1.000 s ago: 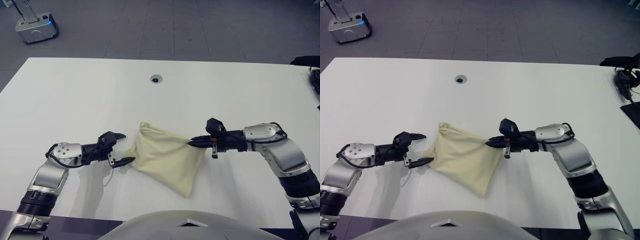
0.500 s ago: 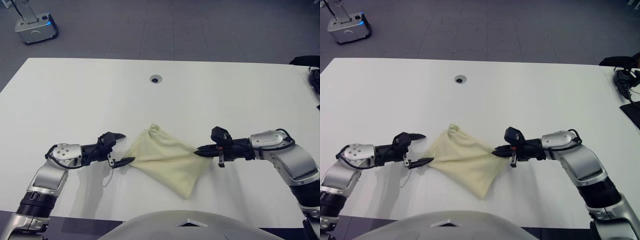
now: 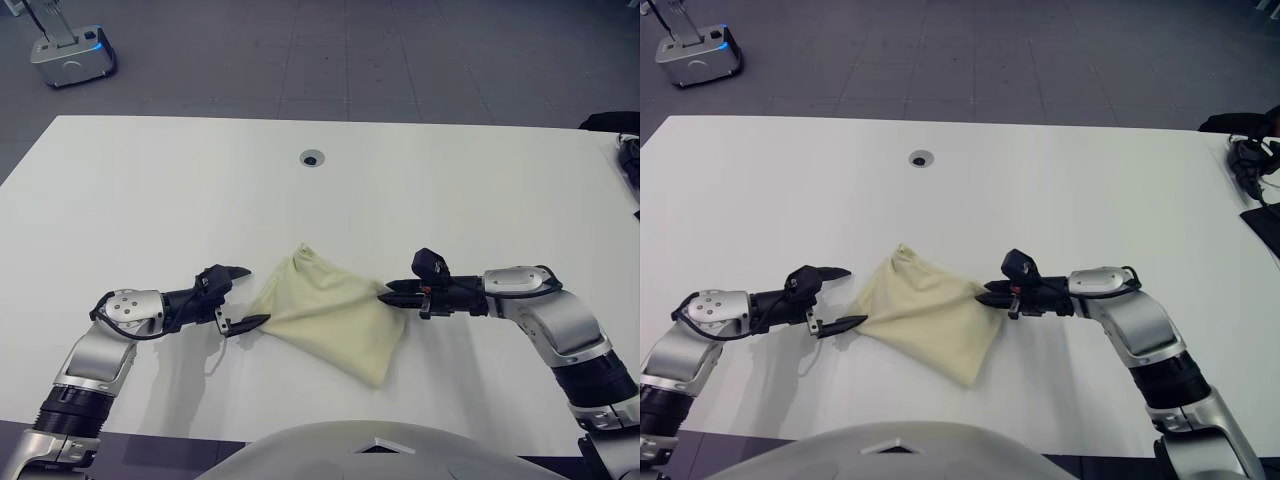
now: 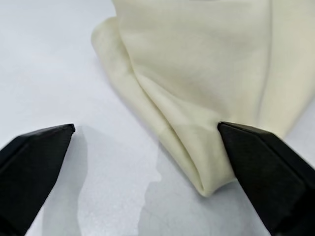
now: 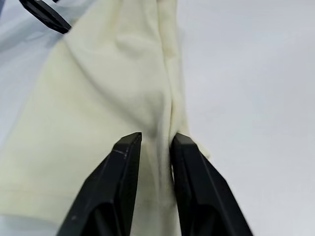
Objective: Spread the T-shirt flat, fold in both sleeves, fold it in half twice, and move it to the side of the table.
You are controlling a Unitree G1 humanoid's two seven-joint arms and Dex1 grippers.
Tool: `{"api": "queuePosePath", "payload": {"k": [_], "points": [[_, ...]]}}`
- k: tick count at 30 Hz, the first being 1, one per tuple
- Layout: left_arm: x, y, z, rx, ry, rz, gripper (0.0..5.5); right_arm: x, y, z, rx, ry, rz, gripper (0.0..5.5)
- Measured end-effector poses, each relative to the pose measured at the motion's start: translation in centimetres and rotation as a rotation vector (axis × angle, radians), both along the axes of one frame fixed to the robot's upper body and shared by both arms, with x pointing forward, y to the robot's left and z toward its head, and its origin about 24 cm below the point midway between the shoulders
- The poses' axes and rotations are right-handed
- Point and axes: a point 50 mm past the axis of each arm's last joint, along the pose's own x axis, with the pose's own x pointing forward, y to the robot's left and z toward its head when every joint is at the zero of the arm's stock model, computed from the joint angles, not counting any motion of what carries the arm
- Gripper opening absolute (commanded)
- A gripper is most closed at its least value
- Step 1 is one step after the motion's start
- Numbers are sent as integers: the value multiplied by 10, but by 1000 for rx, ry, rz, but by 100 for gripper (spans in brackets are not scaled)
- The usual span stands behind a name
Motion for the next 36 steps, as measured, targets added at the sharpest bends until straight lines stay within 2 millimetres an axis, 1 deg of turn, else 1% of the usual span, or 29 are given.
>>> {"api": "queuePosePath", "payload": {"k": [4,7,10,13,14,15,17,21,22,23,25,26,29,31,34,36], "points": [[0,-1,0,-9,-5,15,540,7,-4,13,18,-47,-25,233],[0,-4,-3,-55,8,52,540,19,-2,30,60,-133,-55,292],[0,-5,-4,-74,10,68,540,25,6,40,132,-175,-67,340],[1,-7,-5,-87,4,81,540,31,20,42,166,-206,-84,391],[1,-7,-5,-88,1,85,540,33,31,39,161,-219,-86,404],[1,-7,-4,-88,-2,87,540,33,37,37,163,-222,-81,419],[2,-6,-3,-88,-10,98,540,37,56,24,143,-241,-85,449],[5,-7,0,-91,-19,93,540,42,82,2,93,-279,-111,508],[6,-8,0,-92,-22,90,540,43,88,-3,90,-288,-122,514],[6,-8,1,-93,-23,90,540,44,90,-5,89,-292,-128,536],[7,-8,1,-94,-23,88,540,47,98,-14,84,-307,-154,539],[7,-8,1,-94,-24,88,540,48,99,-17,76,-316,-160,539],[7,-9,1,-94,-21,89,540,56,100,-34,15,-376,-197,539],[5,-8,0,-94,-15,91,540,60,101,-38,12,-419,-206,539],[1,-7,-4,-78,-1,96,540,65,101,-39,14,-455,-209,539],[1,-9,-5,-59,-22,75,540,66,99,-38,21,-464,-219,539]]}}
